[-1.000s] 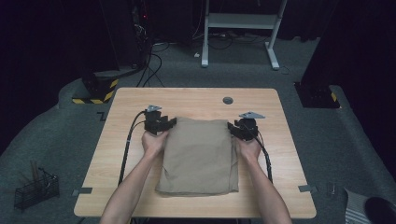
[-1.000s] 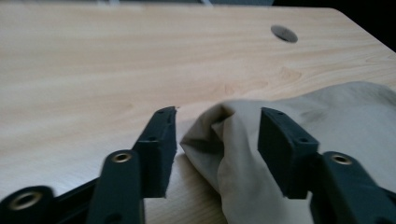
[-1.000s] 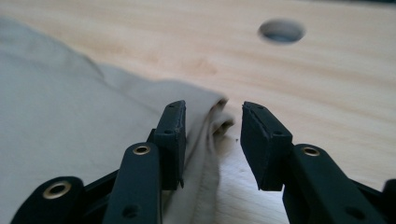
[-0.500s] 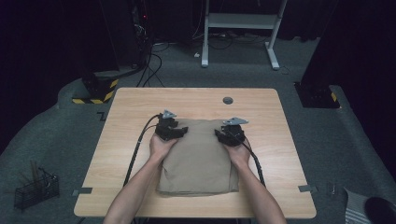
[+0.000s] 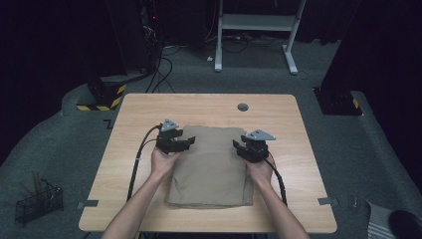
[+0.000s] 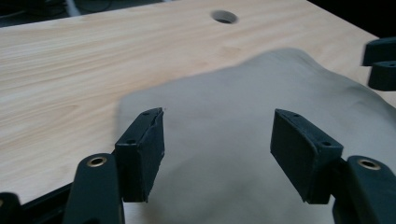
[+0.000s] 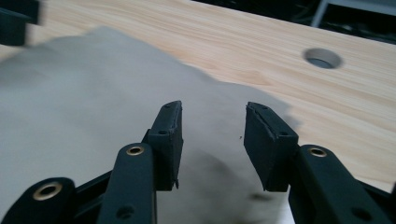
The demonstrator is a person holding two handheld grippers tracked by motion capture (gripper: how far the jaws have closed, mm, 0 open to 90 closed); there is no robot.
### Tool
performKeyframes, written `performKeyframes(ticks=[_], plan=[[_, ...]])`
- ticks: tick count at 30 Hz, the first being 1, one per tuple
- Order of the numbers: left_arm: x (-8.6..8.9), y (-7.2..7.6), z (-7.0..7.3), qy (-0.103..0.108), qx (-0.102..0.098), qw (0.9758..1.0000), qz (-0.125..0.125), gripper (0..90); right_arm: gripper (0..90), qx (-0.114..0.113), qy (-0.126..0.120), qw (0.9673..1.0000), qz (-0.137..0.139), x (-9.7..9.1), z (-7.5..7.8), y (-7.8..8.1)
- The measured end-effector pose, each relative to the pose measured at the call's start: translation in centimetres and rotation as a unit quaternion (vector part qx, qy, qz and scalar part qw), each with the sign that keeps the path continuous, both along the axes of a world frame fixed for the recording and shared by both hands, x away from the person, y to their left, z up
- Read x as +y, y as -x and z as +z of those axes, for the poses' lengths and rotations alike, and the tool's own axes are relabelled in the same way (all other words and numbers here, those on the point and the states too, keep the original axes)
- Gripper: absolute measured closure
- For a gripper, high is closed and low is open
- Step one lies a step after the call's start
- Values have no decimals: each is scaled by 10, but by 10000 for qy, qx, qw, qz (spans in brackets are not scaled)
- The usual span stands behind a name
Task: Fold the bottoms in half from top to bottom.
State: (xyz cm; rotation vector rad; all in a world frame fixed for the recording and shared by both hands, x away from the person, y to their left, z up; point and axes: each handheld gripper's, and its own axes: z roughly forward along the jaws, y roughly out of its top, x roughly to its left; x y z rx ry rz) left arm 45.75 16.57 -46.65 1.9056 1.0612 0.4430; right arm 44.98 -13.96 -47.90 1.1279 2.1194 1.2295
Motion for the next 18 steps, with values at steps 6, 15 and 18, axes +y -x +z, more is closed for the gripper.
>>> performKeyframes(ticks=[6, 15, 18], plan=[[-17, 3, -33, -719, 143, 9972, -155, 354, 563, 303, 281, 9988, 266, 19, -25, 11], [-10, 11, -36, -573, 24, 9983, -117, 318, 554, 561, 292, 9980, -35, -11, -38, 9], [-9, 23, -25, -466, -107, 9988, -143, 303, 546, 328, 216, 9992, -21, -15, -28, 21]])
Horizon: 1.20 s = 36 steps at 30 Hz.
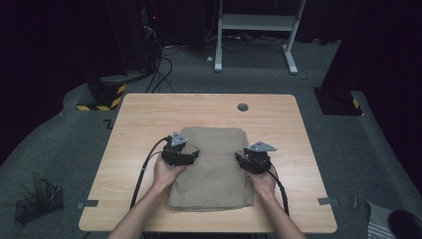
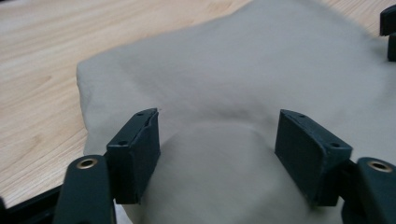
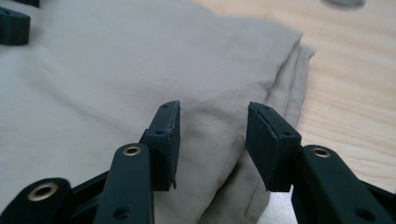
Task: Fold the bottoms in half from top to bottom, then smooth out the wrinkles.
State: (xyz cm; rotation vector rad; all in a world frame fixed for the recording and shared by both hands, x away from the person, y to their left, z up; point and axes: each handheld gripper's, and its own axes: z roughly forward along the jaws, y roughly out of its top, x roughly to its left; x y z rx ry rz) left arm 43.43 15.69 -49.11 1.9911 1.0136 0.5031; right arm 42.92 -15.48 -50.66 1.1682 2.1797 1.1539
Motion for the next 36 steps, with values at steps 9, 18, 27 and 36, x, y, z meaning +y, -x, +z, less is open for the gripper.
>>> performKeyframes(ticks=[9, 18, 27, 36], plan=[[-4, 26, -2, 57, 78, 9998, -154, 303, 532, -19, -58, 9994, 344, 13, 3, 28], [17, 28, -21, 40, 318, 9994, 105, 287, 529, 295, 360, 9987, 220, 0, -15, 27], [14, 64, -5, 104, 74, 9998, -124, 269, 525, 18, 222, 9989, 423, 4, -1, 51], [13, 79, -31, -331, 398, 9986, -82, 275, 503, 350, 586, 9956, 648, 12, -16, 67]])
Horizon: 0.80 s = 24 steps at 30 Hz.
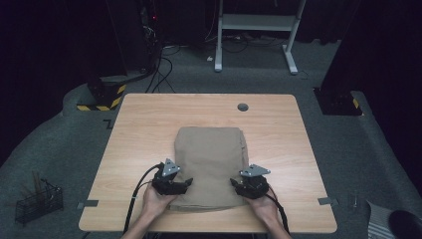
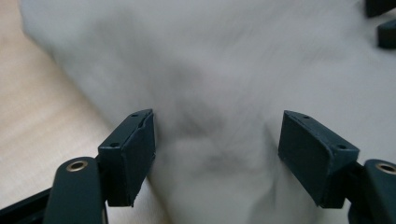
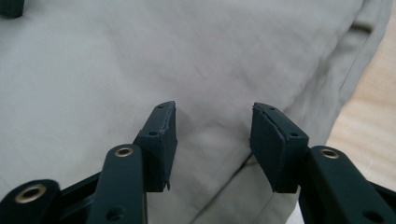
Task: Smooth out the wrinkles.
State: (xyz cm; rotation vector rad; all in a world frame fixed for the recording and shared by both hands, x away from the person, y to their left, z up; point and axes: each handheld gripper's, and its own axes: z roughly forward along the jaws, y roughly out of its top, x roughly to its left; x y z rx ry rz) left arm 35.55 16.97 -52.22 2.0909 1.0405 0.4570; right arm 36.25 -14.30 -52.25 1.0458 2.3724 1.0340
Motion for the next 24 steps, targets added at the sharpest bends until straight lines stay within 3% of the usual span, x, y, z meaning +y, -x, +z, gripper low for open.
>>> performKeyframes(ticks=[10, 24], plan=[[-3, -13, -5, -16, -51, 9999, 119, 288, 485, -21, -8, 10000, -83, -2, -1, -4], [-12, -46, -4, -33, -43, 9997, 229, 290, 474, 11, -10, 9989, -460, -4, -1, -34]])
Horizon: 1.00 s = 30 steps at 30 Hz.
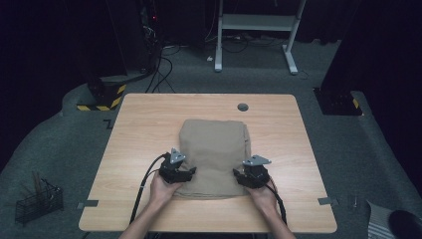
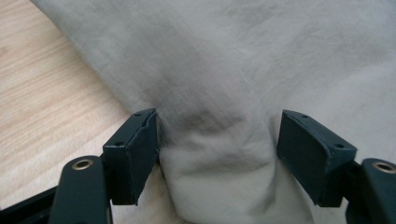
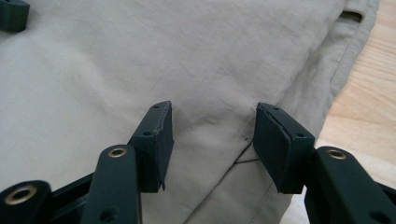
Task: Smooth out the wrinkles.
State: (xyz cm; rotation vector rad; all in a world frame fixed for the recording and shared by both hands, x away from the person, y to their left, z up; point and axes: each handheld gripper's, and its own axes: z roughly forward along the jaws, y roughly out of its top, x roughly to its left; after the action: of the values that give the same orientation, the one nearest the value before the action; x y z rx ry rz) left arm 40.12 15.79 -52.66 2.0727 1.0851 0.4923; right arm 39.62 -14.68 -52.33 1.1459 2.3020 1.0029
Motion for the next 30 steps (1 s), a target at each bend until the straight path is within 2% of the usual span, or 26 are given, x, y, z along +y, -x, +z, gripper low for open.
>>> performKeyframes(ticks=[4, 8, 13, 16, 19, 21, 26, 30], plan=[[-1, -9, 0, -4, -12, 10000, 27, 290, 473, 10, -2, 10000, -65, 0, 0, -8], [1, -14, 0, 133, 52, 9998, 110, 284, 464, 10, 1, 10000, -98, 0, 0, -14], [10, -9, 9, 246, -59, 9996, 147, 275, 460, -96, -72, 9999, -87, -7, 4, -13], [20, -3, 18, 378, -128, 9990, 195, 273, 440, -181, -274, 9993, -192, -18, 12, -9], [33, 2, 25, 494, -183, 9982, 269, 269, 412, -256, -354, 9985, -344, -34, 19, -6], [43, 5, 28, 491, -221, 9980, 342, 267, 396, -299, -342, 9978, -477, -45, 21, -5], [67, 9, 26, 568, -221, 9960, 651, 265, 361, -227, -362, 9953, -869, -72, 20, -2], [83, 13, 22, 528, -187, 9948, 846, 263, 379, -221, -309, 9929, -1124, -91, 18, 1]])
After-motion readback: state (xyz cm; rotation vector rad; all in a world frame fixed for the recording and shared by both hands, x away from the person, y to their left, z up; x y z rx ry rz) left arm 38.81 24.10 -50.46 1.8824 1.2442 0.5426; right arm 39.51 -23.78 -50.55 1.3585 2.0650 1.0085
